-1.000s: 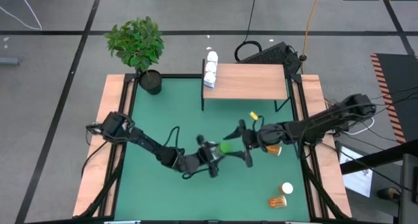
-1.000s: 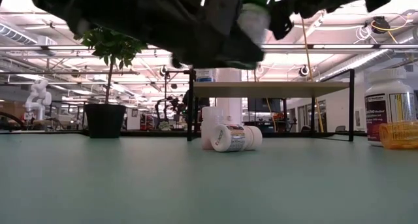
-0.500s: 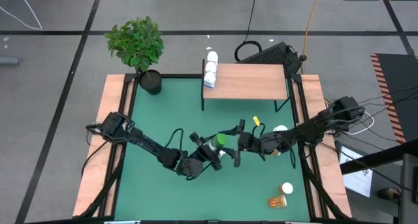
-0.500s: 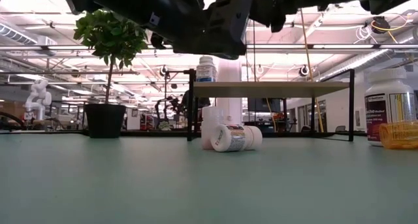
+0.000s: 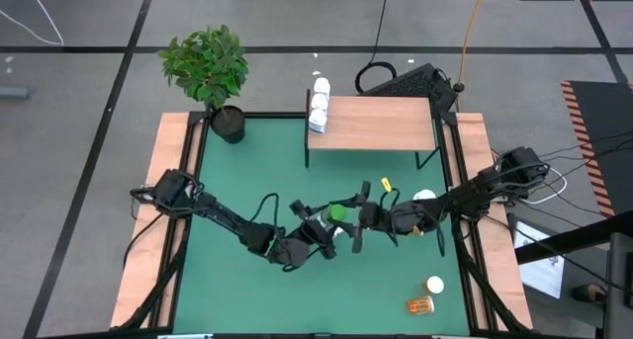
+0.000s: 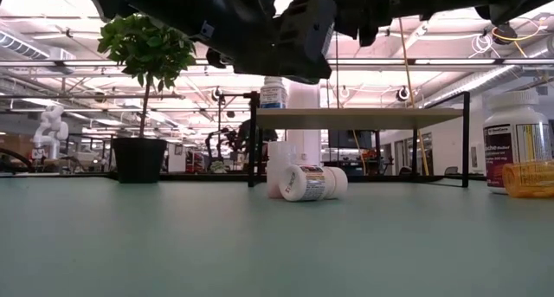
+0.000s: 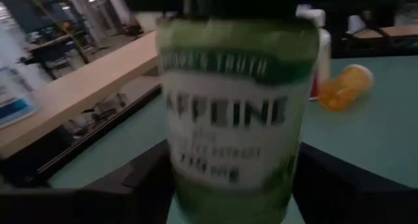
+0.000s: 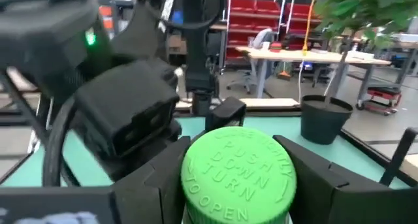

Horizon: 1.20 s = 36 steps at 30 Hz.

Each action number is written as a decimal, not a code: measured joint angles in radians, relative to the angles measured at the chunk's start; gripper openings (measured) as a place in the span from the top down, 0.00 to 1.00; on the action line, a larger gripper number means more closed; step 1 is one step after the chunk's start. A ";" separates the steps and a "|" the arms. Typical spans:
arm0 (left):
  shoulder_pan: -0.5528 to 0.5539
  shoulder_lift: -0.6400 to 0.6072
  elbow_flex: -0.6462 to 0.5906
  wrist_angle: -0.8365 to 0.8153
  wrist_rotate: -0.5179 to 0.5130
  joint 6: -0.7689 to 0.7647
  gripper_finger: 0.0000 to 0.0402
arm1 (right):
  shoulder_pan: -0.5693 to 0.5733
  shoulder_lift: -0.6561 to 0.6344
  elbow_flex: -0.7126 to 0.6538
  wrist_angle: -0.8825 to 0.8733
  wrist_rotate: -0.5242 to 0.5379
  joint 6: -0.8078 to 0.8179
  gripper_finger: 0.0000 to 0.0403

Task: Pick and place medicine bottles onto shelf by color
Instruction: Put the green pill bottle on the shelf

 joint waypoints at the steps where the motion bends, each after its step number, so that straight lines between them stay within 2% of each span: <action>1: -0.001 0.000 0.000 -0.001 0.007 0.000 0.31 | 0.000 -0.001 0.000 -0.013 -0.015 -0.002 0.54; 4: -0.001 0.000 0.000 -0.009 0.076 0.003 0.23 | -0.002 -0.024 0.000 -0.062 -0.128 -0.009 0.54; 8: -0.006 0.000 0.000 -0.009 0.280 0.028 0.19 | -0.018 -0.078 0.000 -0.126 -0.334 -0.013 0.54; 12: -0.007 0.000 0.000 0.055 0.517 0.058 0.23 | -0.048 -0.130 0.000 -0.197 -0.627 -0.017 0.53; 14: -0.006 0.000 0.000 0.091 0.607 0.063 0.27 | -0.054 -0.139 0.000 -0.242 -0.725 -0.017 0.52; 17: 0.006 0.000 0.000 0.110 0.699 0.052 0.34 | -0.053 -0.142 0.000 -0.262 -0.763 -0.032 0.52; 22: 0.030 0.002 0.000 0.098 0.760 0.006 0.42 | -0.054 -0.141 0.000 -0.287 -0.761 -0.044 0.52; 26: 0.037 0.002 0.000 0.085 0.768 -0.007 0.43 | -0.054 -0.141 0.000 -0.289 -0.758 -0.045 0.52; 28: 0.036 0.002 0.000 0.080 0.741 -0.008 0.43 | -0.054 -0.140 0.000 -0.290 -0.746 -0.050 0.50; 31: 0.024 0.002 0.000 0.064 0.602 -0.018 0.44 | -0.055 -0.146 0.000 -0.293 -0.653 -0.059 0.46; 36: -0.006 0.002 0.000 0.047 0.294 0.005 0.44 | -0.051 -0.184 0.000 -0.313 -0.457 -0.038 0.36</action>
